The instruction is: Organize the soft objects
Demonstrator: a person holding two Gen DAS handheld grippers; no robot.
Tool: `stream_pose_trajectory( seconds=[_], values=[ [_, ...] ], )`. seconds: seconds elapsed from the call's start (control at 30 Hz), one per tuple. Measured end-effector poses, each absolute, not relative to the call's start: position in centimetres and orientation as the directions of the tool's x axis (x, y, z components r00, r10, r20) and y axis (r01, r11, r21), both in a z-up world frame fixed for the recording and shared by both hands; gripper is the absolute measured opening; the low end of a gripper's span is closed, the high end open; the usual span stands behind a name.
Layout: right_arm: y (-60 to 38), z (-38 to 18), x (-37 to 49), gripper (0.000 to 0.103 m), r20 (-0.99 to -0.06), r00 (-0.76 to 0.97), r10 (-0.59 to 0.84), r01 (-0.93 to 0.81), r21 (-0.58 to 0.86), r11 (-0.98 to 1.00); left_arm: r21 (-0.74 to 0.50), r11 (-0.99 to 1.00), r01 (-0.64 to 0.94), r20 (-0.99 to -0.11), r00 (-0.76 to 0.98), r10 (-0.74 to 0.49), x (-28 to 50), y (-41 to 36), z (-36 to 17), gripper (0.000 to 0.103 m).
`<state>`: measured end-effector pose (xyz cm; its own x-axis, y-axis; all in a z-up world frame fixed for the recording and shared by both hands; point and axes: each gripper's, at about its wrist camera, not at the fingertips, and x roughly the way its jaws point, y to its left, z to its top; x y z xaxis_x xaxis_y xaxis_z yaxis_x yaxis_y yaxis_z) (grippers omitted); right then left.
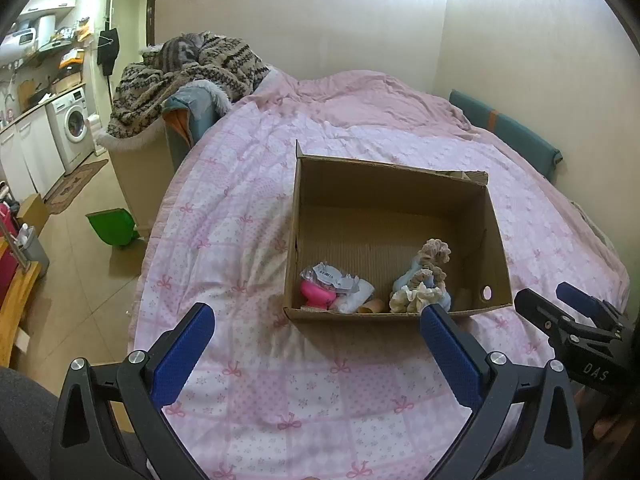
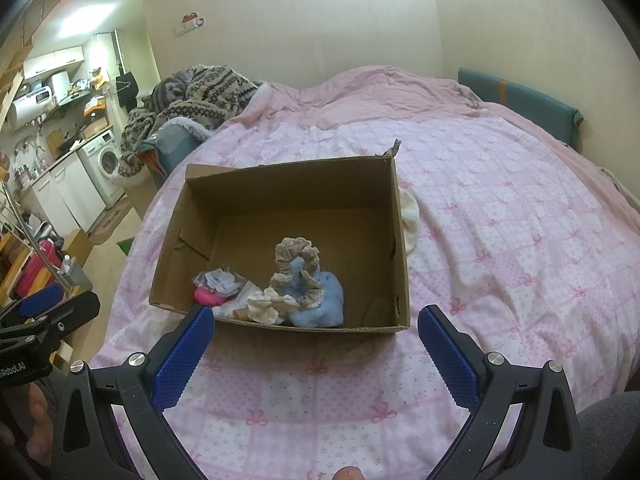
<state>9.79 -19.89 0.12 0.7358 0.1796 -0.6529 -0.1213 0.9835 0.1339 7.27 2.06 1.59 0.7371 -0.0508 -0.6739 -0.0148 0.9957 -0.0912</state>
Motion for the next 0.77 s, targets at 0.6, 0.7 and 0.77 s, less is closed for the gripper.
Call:
stream_pose_trajectory(
  seconds=[0.6,0.7,0.77],
  values=[
    [-20.11,0.37,9.63,0.103,-0.642,0.746,0.18,-0.115,0.141,0.983,-0.097,0.995,-0.015,-0.679,0.732,-0.055,7.24,2.15,1.08,0.103],
    [-20.07,0.32,9.62,0.103,-0.641,0.747,0.179,-0.116,0.139,0.983,-0.092,0.996,-0.021,-0.683,0.729,-0.048,7.32,2.17,0.75,0.103],
    [-19.99,0.26,9.54,0.103,-0.64,0.748,0.176,-0.114,0.137,0.984,-0.096,0.995,-0.023,-0.685,0.727,-0.049,7.39,2.25,0.68,0.103]
  ],
)
